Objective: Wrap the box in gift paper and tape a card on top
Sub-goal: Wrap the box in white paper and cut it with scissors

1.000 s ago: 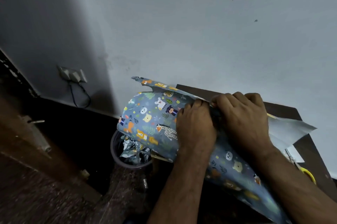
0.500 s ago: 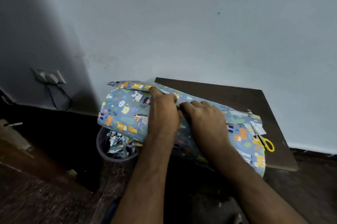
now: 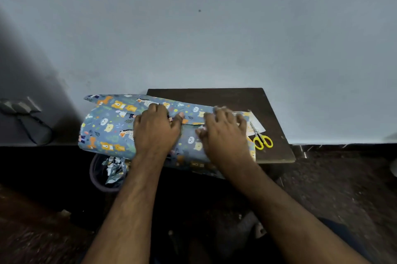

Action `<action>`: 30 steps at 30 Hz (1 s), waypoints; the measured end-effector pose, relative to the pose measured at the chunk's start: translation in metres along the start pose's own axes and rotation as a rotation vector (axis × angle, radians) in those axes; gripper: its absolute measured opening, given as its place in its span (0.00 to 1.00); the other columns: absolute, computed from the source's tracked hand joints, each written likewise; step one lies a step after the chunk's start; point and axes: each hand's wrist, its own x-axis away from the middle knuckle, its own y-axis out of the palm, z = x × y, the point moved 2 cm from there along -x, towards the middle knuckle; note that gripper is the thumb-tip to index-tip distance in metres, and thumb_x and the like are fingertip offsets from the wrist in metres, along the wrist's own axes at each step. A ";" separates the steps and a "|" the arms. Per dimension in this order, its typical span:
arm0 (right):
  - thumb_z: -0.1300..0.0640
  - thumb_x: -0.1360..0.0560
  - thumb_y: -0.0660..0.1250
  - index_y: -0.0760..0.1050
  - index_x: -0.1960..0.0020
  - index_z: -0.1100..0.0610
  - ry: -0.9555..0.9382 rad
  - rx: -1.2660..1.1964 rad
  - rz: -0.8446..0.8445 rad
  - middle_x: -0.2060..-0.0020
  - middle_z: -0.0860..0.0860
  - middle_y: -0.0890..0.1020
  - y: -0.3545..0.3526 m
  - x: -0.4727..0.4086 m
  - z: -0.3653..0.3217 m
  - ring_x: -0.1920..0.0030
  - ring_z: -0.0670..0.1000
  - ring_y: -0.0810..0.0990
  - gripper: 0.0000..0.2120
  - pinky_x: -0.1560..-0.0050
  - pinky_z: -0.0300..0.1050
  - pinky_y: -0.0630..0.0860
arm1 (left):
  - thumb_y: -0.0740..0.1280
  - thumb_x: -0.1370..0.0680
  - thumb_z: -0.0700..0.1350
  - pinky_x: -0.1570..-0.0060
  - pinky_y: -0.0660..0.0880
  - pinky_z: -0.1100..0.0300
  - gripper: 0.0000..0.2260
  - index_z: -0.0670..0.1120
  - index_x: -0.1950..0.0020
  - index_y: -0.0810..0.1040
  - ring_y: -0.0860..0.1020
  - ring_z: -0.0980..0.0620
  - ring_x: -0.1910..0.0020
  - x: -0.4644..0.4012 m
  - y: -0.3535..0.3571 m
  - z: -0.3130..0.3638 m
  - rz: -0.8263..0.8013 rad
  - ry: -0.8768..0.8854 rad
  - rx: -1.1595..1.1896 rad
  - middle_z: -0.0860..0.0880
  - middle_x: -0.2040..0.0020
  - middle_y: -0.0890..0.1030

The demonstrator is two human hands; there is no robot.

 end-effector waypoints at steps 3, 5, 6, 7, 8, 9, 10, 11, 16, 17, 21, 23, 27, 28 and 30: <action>0.40 0.17 0.57 0.71 0.29 0.52 0.184 -0.135 0.036 0.29 0.55 0.71 -0.017 -0.005 0.051 0.27 0.58 0.67 0.23 0.30 0.58 0.59 | 0.58 0.19 0.65 0.42 0.70 0.43 0.26 0.41 0.44 0.77 0.76 0.35 0.45 0.006 0.006 0.004 0.013 0.025 -0.003 0.39 0.46 0.77; 0.45 0.15 0.54 0.73 0.31 0.53 0.336 -0.306 0.025 0.35 0.57 0.74 -0.020 -0.009 0.084 0.34 0.61 0.71 0.19 0.35 0.57 0.66 | 0.52 0.20 0.67 0.41 0.70 0.41 0.31 0.43 0.36 0.75 0.75 0.34 0.42 0.008 0.008 0.008 0.014 0.032 -0.017 0.37 0.43 0.76; 0.49 0.14 0.54 0.74 0.34 0.55 0.397 -0.384 0.048 0.39 0.59 0.76 -0.019 -0.010 0.101 0.37 0.62 0.74 0.17 0.39 0.56 0.69 | 0.50 0.19 0.67 0.38 0.69 0.40 0.31 0.45 0.30 0.73 0.74 0.33 0.39 0.007 0.008 0.013 -0.019 0.020 -0.030 0.37 0.40 0.75; 0.53 0.14 0.54 0.75 0.36 0.57 0.460 -0.485 0.052 0.43 0.59 0.79 -0.016 -0.011 0.113 0.41 0.62 0.76 0.15 0.44 0.53 0.72 | 0.49 0.18 0.67 0.36 0.68 0.39 0.30 0.48 0.25 0.69 0.73 0.33 0.36 0.005 0.009 0.015 -0.056 0.004 -0.043 0.36 0.37 0.74; 0.56 0.15 0.55 0.76 0.37 0.59 0.524 -0.614 0.017 0.47 0.59 0.81 -0.011 -0.011 0.122 0.46 0.61 0.79 0.13 0.50 0.50 0.75 | 0.49 0.18 0.68 0.33 0.66 0.39 0.30 0.52 0.23 0.67 0.71 0.33 0.34 0.004 0.010 0.020 -0.086 -0.004 -0.056 0.36 0.35 0.72; 0.58 0.15 0.55 0.75 0.37 0.60 0.595 -0.792 -0.046 0.51 0.58 0.83 -0.006 -0.009 0.124 0.53 0.58 0.82 0.13 0.57 0.46 0.76 | 0.48 0.19 0.69 0.32 0.64 0.38 0.31 0.55 0.22 0.66 0.70 0.33 0.32 0.004 0.011 0.023 -0.110 -0.011 -0.072 0.35 0.34 0.71; 0.58 0.14 0.55 0.74 0.36 0.61 0.655 -0.981 -0.125 0.56 0.58 0.83 0.000 -0.007 0.122 0.61 0.55 0.81 0.13 0.65 0.42 0.75 | 0.46 0.20 0.71 0.30 0.63 0.38 0.32 0.56 0.24 0.68 0.68 0.32 0.31 0.004 0.013 0.026 -0.131 -0.017 -0.093 0.34 0.33 0.70; 0.55 0.13 0.54 0.73 0.36 0.61 0.697 -1.144 -0.184 0.59 0.57 0.83 0.001 -0.006 0.118 0.66 0.52 0.80 0.14 0.70 0.38 0.72 | 0.44 0.21 0.72 0.29 0.63 0.38 0.33 0.57 0.27 0.71 0.67 0.32 0.30 0.005 0.015 0.029 -0.147 -0.024 -0.114 0.33 0.33 0.69; 0.32 0.18 0.50 0.71 0.32 0.46 0.725 -1.497 -0.309 0.49 0.51 0.83 0.000 -0.018 0.104 0.54 0.50 0.84 0.25 0.46 0.50 0.82 | 0.40 0.25 0.75 0.28 0.62 0.37 0.38 0.52 0.36 0.74 0.65 0.32 0.29 0.009 0.021 0.040 -0.149 -0.071 -0.111 0.32 0.35 0.69; 0.29 0.20 0.49 0.73 0.34 0.45 0.729 -1.526 -0.358 0.46 0.51 0.82 0.002 -0.019 0.103 0.49 0.52 0.83 0.27 0.39 0.55 0.80 | 0.39 0.25 0.75 0.27 0.61 0.37 0.38 0.52 0.35 0.74 0.64 0.31 0.28 0.010 0.021 0.041 -0.142 -0.075 -0.103 0.31 0.34 0.69; 0.28 0.21 0.52 0.75 0.44 0.55 0.733 -1.621 -0.455 0.43 0.55 0.83 0.008 -0.022 0.104 0.45 0.58 0.84 0.30 0.35 0.60 0.77 | 0.39 0.25 0.74 0.28 0.61 0.38 0.37 0.53 0.35 0.73 0.66 0.32 0.30 0.013 0.022 0.041 -0.112 -0.068 -0.095 0.33 0.36 0.70; 0.34 0.19 0.57 0.71 0.44 0.64 0.694 -1.610 -0.467 0.42 0.57 0.82 0.008 -0.024 0.106 0.42 0.60 0.83 0.31 0.34 0.62 0.76 | 0.40 0.24 0.73 0.29 0.63 0.39 0.35 0.53 0.36 0.74 0.68 0.32 0.32 0.012 0.021 0.043 -0.107 -0.069 -0.088 0.34 0.39 0.70; 0.47 0.17 0.64 0.79 0.44 0.64 0.639 -1.672 -0.489 0.44 0.63 0.84 0.014 -0.030 0.107 0.46 0.61 0.83 0.19 0.36 0.62 0.77 | 0.42 0.22 0.73 0.31 0.66 0.39 0.35 0.53 0.35 0.76 0.71 0.31 0.37 0.010 0.022 0.043 -0.072 -0.067 -0.077 0.34 0.42 0.71; 0.52 0.17 0.65 0.79 0.43 0.65 0.639 -1.685 -0.468 0.43 0.64 0.83 0.016 -0.032 0.107 0.47 0.62 0.82 0.16 0.37 0.63 0.78 | 0.43 0.22 0.73 0.31 0.66 0.38 0.34 0.53 0.35 0.76 0.71 0.31 0.37 0.010 0.023 0.043 -0.061 -0.067 -0.072 0.34 0.43 0.71; 0.58 0.18 0.66 0.79 0.44 0.65 0.646 -1.683 -0.440 0.46 0.65 0.84 0.020 -0.035 0.108 0.51 0.62 0.83 0.09 0.40 0.63 0.79 | 0.48 0.21 0.72 0.31 0.65 0.38 0.30 0.52 0.37 0.75 0.70 0.32 0.36 0.011 0.025 0.042 -0.047 -0.071 -0.061 0.36 0.43 0.70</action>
